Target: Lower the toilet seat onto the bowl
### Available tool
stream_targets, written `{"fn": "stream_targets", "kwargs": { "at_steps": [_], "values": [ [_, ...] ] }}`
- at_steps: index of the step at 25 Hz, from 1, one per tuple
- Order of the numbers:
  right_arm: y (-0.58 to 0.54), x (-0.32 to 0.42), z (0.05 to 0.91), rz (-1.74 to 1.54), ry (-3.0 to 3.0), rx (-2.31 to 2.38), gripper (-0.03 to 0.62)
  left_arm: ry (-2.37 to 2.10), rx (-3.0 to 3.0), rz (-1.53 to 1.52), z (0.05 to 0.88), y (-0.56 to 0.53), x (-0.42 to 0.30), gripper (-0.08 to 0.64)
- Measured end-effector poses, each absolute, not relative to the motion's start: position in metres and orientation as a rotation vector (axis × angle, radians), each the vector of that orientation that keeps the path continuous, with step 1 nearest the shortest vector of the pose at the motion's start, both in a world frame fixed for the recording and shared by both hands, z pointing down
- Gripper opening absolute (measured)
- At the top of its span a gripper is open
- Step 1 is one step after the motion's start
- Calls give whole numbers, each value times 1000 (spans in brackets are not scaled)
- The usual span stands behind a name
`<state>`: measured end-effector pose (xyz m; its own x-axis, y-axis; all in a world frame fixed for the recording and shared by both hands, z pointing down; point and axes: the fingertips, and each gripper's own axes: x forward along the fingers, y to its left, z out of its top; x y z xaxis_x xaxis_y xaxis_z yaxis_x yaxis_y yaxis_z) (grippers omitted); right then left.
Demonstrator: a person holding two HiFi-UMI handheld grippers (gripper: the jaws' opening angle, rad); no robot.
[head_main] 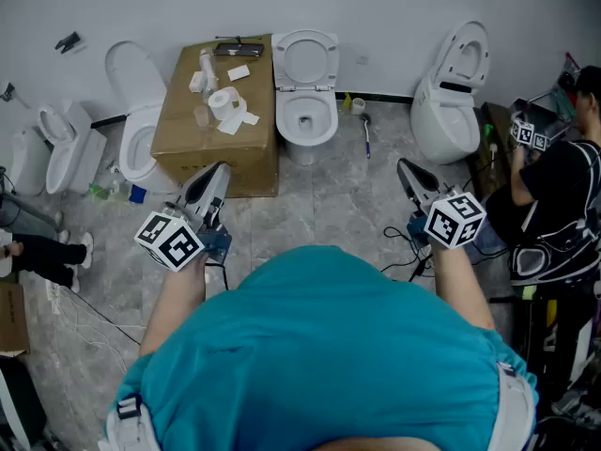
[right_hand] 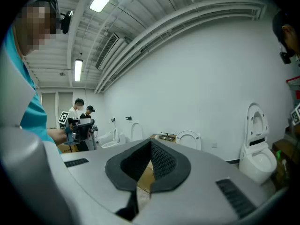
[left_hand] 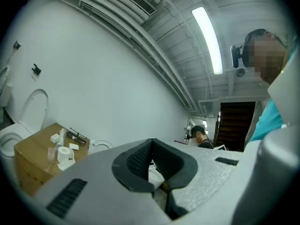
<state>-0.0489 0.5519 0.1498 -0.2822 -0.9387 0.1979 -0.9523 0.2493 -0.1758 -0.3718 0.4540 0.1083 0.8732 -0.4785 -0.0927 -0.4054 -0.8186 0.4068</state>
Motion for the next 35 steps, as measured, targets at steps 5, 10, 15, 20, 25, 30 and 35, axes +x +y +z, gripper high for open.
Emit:
{"fn": "stream_targets", "kwargs": {
  "at_steps": [5,10,15,20,25,30,35],
  "values": [
    [554,-49,150,398,-2440,1858,-2,-648,2675,-268,107,455,-371,5],
    [552,-45,151,395,-2450,1861,-2,-638,2687,-260,107,455,-362,5],
    [551,-34,148,395,-2446,1877,-2,-638,2687,-250,104,456,-349,5],
    [559,-19,146,371,-2467,1845,-2,-640,2694,-236,103,465,-323,5],
    [581,3,146,361,-2505,1778,-2,-641,2694,-236,100,485,-287,5],
    [605,36,152,381,-2538,1727,-2,-638,2683,-219,106,512,-244,5],
    [613,52,156,388,-2574,1660,-2,-621,2673,-188,109,526,-212,5]
  ]
}}
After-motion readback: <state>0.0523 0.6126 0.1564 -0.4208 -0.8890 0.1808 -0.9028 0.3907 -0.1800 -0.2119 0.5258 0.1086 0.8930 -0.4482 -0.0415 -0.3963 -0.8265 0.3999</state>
